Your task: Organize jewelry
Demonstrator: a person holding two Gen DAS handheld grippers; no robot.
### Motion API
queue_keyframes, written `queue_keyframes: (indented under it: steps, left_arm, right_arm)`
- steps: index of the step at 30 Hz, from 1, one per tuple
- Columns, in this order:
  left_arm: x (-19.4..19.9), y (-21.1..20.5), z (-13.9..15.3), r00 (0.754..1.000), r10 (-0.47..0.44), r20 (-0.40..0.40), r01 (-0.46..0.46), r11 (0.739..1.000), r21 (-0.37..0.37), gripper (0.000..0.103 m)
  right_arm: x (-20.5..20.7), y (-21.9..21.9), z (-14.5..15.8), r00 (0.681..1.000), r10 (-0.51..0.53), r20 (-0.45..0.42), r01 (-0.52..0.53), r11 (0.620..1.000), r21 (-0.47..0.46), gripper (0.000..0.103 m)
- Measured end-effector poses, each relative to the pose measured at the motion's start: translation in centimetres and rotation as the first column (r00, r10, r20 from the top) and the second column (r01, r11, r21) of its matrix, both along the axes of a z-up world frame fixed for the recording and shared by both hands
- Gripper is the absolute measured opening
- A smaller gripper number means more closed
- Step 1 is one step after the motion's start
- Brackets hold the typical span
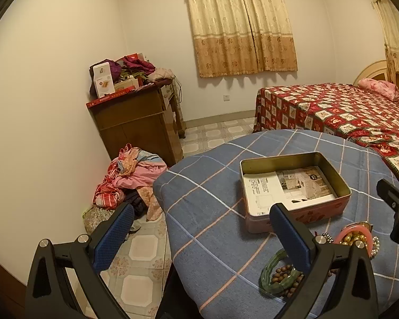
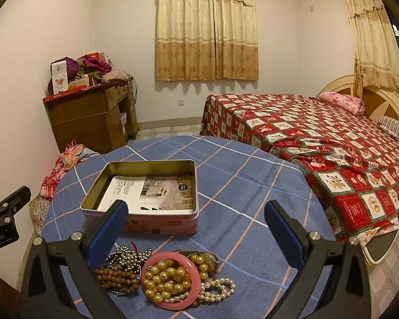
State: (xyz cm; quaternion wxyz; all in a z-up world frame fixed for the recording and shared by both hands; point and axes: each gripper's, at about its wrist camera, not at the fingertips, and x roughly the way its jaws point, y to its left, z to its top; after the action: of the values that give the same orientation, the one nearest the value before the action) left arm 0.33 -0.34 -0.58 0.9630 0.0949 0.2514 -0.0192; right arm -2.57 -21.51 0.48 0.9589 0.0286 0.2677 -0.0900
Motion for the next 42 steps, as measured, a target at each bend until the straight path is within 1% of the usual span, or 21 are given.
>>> queue_keyframes:
  steps: [8, 14, 19, 23, 26, 29, 34, 35, 37, 38, 39, 41, 42]
  left_arm:
    - [0.1, -0.3, -0.6, 1.000, -0.013, -0.012, 0.013, 1.000, 0.004, 0.102]
    - [0.4, -0.1, -0.9, 1.000, -0.001, -0.021, 0.001, 1.000, 0.004, 0.102]
    - [0.3, -0.7, -2.0, 0.999, -0.004, -0.042, 0.006, 1.000, 0.025, 0.102]
    - [0.3, -1.8, -3.4, 0.997, -0.025, -0.068, 0.028, 0.998, 0.049, 0.102]
    - [-0.2, -2.7, -4.2, 0.996, -0.051, -0.078, 0.055, 0.997, 0.054, 0.102]
    - [-0.6, -3.6, -5.1, 0.993, -0.078, -0.089, 0.084, 0.994, 0.069, 0.102]
    - [-0.5, -4.6, -6.9, 0.988, -0.099, -0.122, 0.110, 0.991, 0.083, 0.102]
    - [-0.3, -4.8, -7.3, 0.986, -0.104, -0.131, 0.115, 0.990, 0.081, 0.100]
    - [0.1, -4.8, -7.9, 0.981, -0.118, -0.155, 0.130, 0.989, 0.072, 0.089]
    - [0.2, -4.8, -8.2, 0.977, -0.127, -0.172, 0.139, 0.988, 0.062, 0.079]
    - [0.5, -4.8, -8.7, 0.971, -0.141, -0.194, 0.152, 0.987, 0.044, 0.072]
    - [0.7, -4.8, -9.1, 0.965, -0.149, -0.215, 0.159, 0.987, 0.030, 0.064]
    - [0.8, -4.8, -9.3, 0.962, -0.152, -0.225, 0.161, 0.987, 0.022, 0.062]
  right_arm:
    - [0.0, 0.2, 0.0, 1.000, 0.001, 0.000, -0.001, 1.000, 0.001, 0.103]
    - [0.0, 0.2, -0.2, 1.000, 0.001, -0.011, -0.001, 1.000, -0.001, 0.103]
    - [-0.4, 0.0, -0.7, 1.000, -0.005, -0.023, 0.004, 1.000, -0.026, 0.103]
    - [-0.7, -0.9, -2.0, 0.998, -0.018, -0.057, 0.013, 0.996, -0.086, 0.103]
    - [-1.0, -2.4, -3.2, 0.995, -0.049, -0.083, 0.042, 0.995, -0.089, 0.103]
    - [-1.0, -3.7, -4.1, 0.992, -0.074, -0.100, 0.067, 0.995, -0.071, 0.103]
    - [-0.9, -3.8, -5.3, 0.988, -0.095, -0.121, 0.085, 0.993, -0.082, 0.103]
    - [-0.9, -3.8, -5.5, 0.987, -0.096, -0.126, 0.086, 0.993, -0.087, 0.103]
    - [-0.8, -3.8, -5.8, 0.986, -0.102, -0.131, 0.091, 0.992, -0.091, 0.103]
    - [-0.8, -4.0, -5.9, 0.985, -0.108, -0.134, 0.097, 0.991, -0.090, 0.103]
    - [-0.9, -4.1, -6.0, 0.985, -0.110, -0.136, 0.099, 0.991, -0.085, 0.103]
    - [-0.8, -4.3, -6.2, 0.983, -0.115, -0.142, 0.105, 0.992, -0.073, 0.103]
    - [-0.8, -4.3, -6.3, 0.983, -0.115, -0.144, 0.106, 0.992, -0.070, 0.103]
